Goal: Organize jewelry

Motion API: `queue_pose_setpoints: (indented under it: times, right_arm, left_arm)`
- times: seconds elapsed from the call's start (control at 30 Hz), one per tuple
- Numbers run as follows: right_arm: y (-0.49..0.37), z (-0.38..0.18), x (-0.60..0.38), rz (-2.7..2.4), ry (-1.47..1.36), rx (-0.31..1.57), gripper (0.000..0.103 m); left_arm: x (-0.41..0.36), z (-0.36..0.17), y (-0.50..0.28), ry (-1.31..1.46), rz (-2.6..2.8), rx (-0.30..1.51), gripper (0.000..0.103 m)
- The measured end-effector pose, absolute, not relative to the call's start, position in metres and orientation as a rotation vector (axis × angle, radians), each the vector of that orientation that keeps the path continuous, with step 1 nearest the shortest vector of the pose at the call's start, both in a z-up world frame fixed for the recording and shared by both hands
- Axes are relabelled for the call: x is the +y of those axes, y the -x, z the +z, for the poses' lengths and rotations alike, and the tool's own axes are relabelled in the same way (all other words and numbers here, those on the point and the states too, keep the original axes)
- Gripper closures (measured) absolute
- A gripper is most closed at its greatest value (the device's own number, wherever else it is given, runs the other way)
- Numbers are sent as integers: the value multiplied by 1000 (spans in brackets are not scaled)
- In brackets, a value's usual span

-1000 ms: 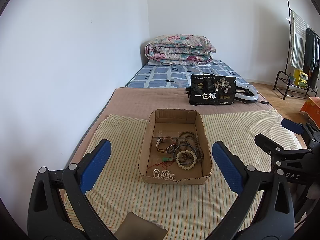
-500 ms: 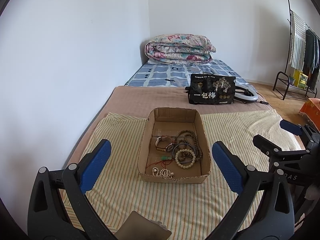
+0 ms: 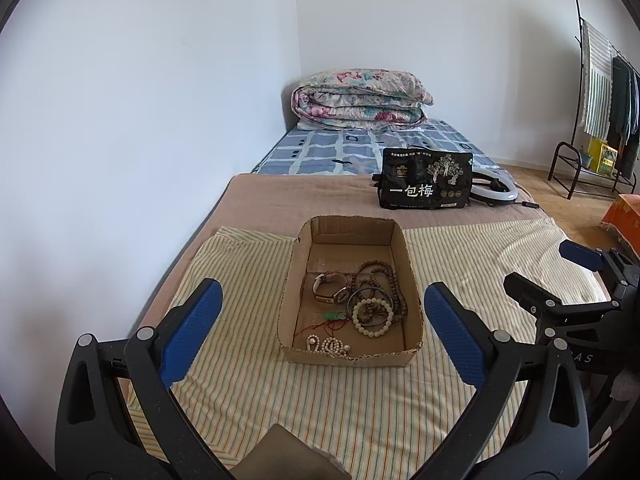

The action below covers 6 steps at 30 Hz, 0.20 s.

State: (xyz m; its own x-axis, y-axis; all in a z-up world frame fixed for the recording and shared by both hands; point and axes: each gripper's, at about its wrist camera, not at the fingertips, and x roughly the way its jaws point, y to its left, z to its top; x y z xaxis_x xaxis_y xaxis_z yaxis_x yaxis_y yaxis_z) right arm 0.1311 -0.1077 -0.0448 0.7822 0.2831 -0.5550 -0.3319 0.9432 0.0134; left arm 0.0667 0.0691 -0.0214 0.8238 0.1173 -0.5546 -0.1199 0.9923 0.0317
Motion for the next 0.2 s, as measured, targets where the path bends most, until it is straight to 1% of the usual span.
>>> queue_pose_setpoints:
  times: [0.2]
  right_arm:
    - [-130, -44, -107, 337, 91, 584, 0]
  left_arm:
    - [71, -24, -66, -6, 144, 584, 1]
